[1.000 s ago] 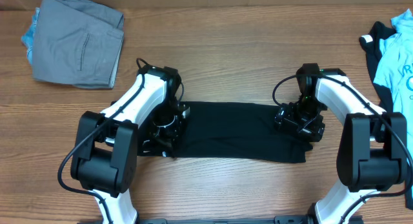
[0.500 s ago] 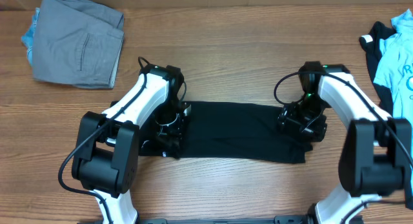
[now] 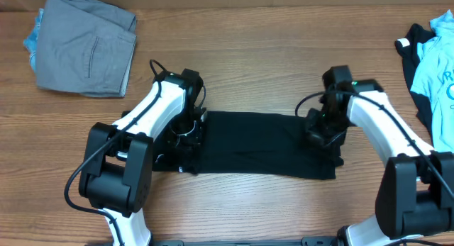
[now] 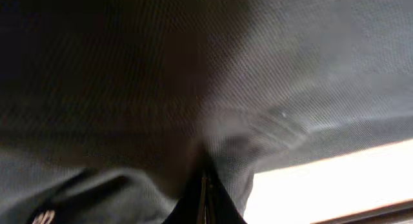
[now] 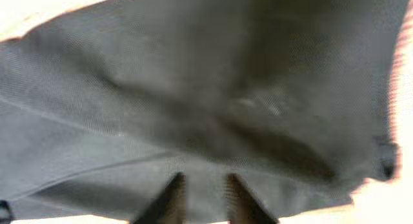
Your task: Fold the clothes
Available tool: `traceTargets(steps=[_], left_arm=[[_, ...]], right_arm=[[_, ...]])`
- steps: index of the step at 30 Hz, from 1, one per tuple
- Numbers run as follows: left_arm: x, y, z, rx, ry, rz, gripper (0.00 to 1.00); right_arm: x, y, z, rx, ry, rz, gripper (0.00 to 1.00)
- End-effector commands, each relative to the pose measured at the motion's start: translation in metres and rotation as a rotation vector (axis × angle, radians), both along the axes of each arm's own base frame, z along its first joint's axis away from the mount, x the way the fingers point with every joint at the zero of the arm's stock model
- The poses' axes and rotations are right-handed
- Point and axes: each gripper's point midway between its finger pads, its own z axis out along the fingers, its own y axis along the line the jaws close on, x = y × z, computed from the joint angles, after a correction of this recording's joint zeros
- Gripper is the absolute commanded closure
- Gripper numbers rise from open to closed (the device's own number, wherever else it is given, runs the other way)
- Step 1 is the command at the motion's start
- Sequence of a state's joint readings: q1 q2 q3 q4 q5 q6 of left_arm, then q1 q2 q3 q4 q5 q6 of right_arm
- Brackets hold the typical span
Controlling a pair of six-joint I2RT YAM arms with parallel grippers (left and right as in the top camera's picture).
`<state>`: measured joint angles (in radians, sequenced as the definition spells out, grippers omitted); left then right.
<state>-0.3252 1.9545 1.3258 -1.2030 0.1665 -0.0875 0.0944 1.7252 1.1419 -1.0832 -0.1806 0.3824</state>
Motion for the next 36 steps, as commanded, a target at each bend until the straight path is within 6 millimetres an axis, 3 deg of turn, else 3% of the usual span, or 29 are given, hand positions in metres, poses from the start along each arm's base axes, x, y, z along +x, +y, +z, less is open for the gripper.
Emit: traceTargets(steps=[1, 5, 13, 24, 28, 36], left_arm=[[-0.001, 0.007, -0.010, 0.024, -0.019, 0.036, 0.96], [-0.002, 0.018, -0.019, 0.029, -0.017, 0.089, 0.96], [0.008, 0.065, -0.033, 0.022, -0.025, 0.268, 0.96], [0.010, 0.109, -0.040, -0.002, -0.028, 0.442, 0.96], [0.011, 0.124, -0.040, -0.001, -0.027, 0.500, 0.96], [0.005, 0.150, -0.039, 0.011, -0.003, 0.634, 0.95]], right_arm=[[-0.003, 0.001, -0.016, 0.024, -0.009, -0.001, 0.87], [-0.004, -0.008, -0.027, 0.021, -0.015, -0.049, 0.87], [-0.008, -0.036, -0.045, 0.031, -0.014, -0.161, 0.87], [-0.015, -0.042, -0.082, 0.025, 0.093, -0.216, 0.96], [-0.006, -0.052, -0.079, -0.033, 0.074, -0.254, 0.96], [0.048, -0.057, -0.045, -0.030, -0.060, -0.228, 0.96]])
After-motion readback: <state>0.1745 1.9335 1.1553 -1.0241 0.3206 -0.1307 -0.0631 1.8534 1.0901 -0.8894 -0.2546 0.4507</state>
